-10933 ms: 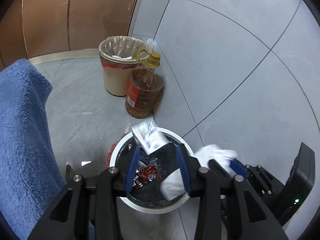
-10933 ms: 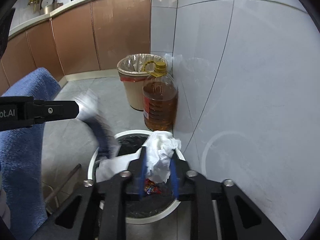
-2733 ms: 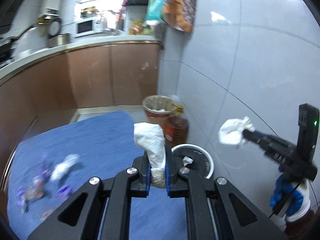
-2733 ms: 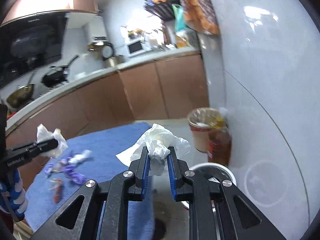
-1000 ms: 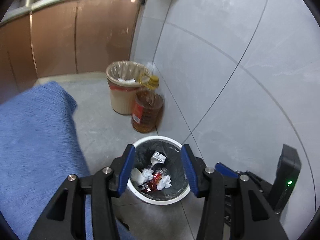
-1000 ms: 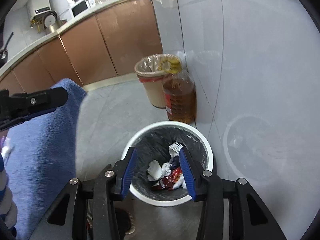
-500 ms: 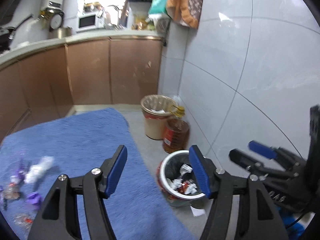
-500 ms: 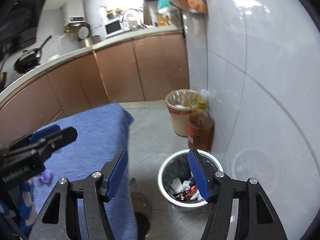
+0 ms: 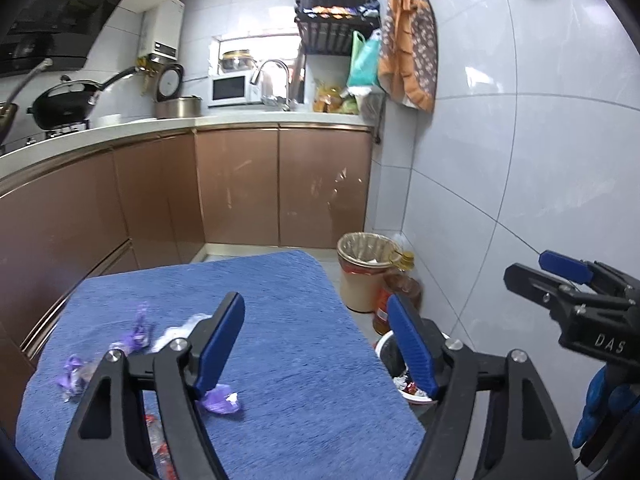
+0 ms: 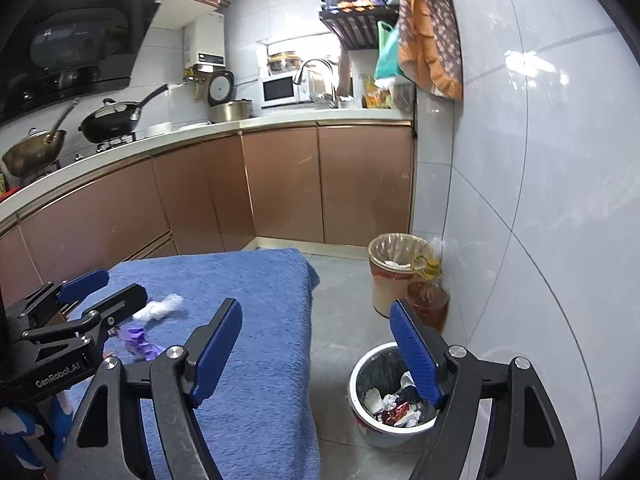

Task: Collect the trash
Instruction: 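Bring both tools back over the remaining wrappers on the towel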

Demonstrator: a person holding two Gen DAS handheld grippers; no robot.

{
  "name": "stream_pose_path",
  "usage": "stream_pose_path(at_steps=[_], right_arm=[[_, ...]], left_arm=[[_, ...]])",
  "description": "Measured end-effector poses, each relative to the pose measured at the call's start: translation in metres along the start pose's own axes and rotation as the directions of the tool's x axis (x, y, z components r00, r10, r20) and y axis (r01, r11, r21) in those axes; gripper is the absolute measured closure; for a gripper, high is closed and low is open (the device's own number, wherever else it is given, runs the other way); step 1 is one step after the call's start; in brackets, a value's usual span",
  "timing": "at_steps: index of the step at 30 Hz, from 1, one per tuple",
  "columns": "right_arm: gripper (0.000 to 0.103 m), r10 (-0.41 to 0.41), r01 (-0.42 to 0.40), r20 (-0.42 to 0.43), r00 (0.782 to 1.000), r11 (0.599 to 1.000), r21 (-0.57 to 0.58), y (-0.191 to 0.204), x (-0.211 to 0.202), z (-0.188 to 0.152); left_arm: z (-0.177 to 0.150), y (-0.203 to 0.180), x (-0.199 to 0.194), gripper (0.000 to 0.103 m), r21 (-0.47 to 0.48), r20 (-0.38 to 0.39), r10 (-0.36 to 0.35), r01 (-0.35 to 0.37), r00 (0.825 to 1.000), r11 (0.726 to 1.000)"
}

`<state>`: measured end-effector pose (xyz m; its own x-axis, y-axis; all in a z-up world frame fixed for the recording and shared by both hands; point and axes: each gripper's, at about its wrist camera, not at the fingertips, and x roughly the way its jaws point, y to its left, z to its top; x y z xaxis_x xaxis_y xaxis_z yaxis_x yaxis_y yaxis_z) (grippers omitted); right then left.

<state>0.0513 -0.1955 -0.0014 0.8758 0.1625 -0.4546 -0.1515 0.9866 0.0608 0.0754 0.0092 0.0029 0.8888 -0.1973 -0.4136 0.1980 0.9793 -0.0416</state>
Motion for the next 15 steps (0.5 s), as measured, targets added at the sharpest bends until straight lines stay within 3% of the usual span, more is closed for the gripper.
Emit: stream_pose_path(at_steps=[15], right_arm=[[0.023,0.031,-0.022,0.077,0.997,0.994,-0.108,0.058,-0.053,0.015]], left_arm=[[-0.017,0.058,-0.079,0.027,-0.078,0.098,0.05,-0.042,0.994,0.996]])
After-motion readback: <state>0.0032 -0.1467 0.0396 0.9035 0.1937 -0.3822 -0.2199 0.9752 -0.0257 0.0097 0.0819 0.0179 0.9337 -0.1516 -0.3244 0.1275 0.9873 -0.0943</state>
